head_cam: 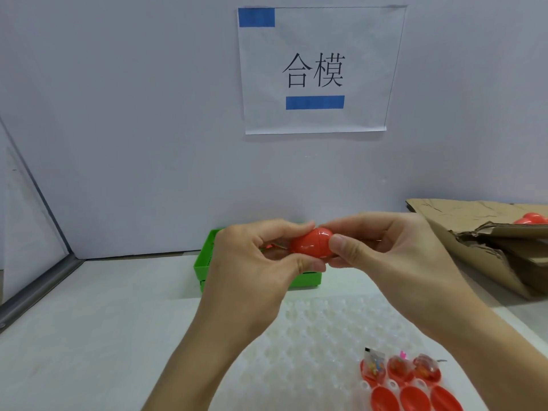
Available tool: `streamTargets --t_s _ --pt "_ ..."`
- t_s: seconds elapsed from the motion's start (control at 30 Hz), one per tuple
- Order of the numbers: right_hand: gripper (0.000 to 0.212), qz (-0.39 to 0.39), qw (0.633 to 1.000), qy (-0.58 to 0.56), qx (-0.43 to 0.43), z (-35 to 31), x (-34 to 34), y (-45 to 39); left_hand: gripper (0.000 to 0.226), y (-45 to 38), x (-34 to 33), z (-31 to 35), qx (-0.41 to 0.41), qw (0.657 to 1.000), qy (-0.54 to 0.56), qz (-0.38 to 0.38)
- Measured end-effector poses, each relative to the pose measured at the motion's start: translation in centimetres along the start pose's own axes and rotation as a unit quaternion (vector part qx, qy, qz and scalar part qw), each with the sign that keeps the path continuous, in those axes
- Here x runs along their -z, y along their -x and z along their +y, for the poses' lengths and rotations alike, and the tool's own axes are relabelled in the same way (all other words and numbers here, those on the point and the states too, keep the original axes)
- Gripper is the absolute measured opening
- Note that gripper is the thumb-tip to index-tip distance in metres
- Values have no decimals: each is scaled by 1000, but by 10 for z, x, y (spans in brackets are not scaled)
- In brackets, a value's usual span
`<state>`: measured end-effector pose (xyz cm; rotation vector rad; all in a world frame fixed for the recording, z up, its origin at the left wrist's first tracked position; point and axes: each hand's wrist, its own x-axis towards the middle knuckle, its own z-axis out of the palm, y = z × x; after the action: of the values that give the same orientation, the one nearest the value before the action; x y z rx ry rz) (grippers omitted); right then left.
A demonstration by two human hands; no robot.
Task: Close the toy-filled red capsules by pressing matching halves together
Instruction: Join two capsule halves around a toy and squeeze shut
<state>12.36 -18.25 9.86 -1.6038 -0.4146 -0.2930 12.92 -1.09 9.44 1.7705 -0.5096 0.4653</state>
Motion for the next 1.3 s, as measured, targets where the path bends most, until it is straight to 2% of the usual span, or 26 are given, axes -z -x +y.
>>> streamTargets --t_s 0.03,0.17,0.4,0.6,0.73,0.87,0.97,1.1,1.3 --pt "11 3 1000 10 9 -1 0 0 39 0 0 0 -1 1000 -6 -1" --pt "29 18 996 80 34 -3 -1 1 38 1 -3 3 -29 999 -35 -9" --pt "13 58 997 -14 47 -6 -4 3 39 2 -6 7 -31 998 8 52" --pt "20 65 996 -7 57 -4 -7 3 38 2 -6 7 -22 998 12 54" --pt "12 59 996 8 61 -4 -5 3 39 2 -8 8 -29 998 2 57" --pt "29 49 996 39 67 -4 -5 3 39 3 -9 7 -38 998 -3 48" --pt "34 49 993 84 67 -3 -5 2 40 4 -10 3 -57 997 -33 35" --pt "31 49 989 125 60 -1 -5 2 32 5 -11 -2 -100 989 -104 20" --pt "34 64 987 130 70 0 -6 4 33 4 -17 -5 -157 972 -167 53"
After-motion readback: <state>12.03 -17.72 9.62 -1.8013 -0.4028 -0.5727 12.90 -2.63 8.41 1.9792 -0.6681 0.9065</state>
